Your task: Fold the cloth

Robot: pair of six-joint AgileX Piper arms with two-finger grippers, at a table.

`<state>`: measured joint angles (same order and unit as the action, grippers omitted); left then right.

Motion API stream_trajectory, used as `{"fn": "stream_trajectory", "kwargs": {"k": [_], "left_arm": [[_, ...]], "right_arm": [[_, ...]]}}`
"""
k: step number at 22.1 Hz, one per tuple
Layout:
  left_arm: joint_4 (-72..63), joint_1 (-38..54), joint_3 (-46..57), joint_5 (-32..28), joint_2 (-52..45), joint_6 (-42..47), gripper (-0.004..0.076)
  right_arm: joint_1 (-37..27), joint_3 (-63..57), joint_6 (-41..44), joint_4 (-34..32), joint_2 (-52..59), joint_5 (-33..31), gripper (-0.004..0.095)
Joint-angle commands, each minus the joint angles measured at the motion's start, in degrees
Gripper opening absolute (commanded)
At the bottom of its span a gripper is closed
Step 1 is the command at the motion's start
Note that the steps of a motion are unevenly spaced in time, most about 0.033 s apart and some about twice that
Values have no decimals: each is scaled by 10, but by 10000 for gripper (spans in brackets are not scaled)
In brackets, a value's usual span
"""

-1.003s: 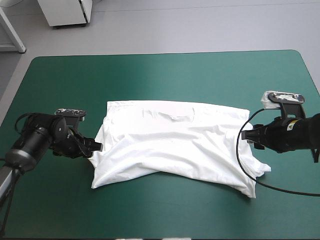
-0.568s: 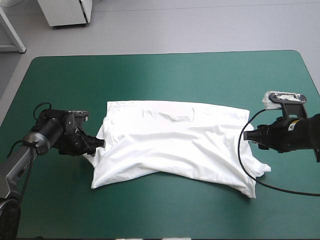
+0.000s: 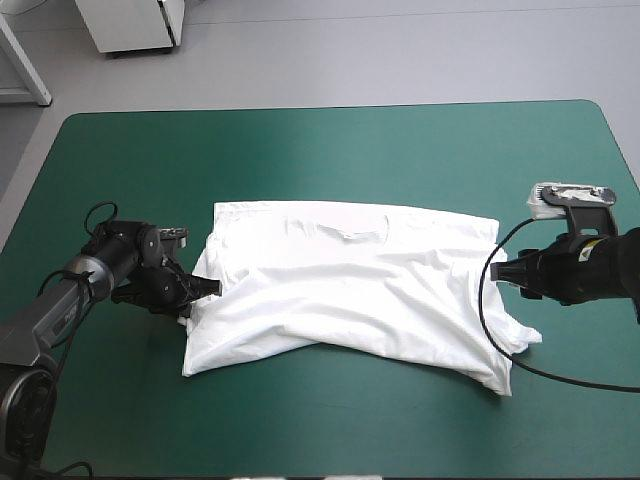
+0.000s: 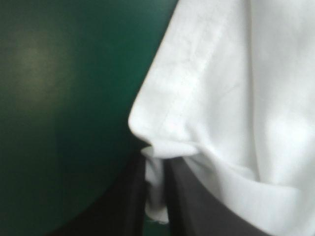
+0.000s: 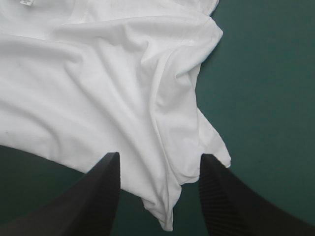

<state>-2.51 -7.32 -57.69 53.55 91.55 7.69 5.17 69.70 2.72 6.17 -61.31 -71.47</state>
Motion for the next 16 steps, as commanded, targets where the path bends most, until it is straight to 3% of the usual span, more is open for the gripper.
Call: {"fn": "stream_trajectory", "kwargs": {"k": [1,9,16], "left_arm": [[11,-1,-1,-14,-13,-7,-20],[-13,-11,-63,-17,-82,-44,-22],[-45,-125,-76,-56,-81,-55,-22]], "right_arm": [[-1,18,0,-4,9,-1,463],[-1,18,3,-5,9,-1,463],[-1,18,3,-9,9,-1,433]]}}
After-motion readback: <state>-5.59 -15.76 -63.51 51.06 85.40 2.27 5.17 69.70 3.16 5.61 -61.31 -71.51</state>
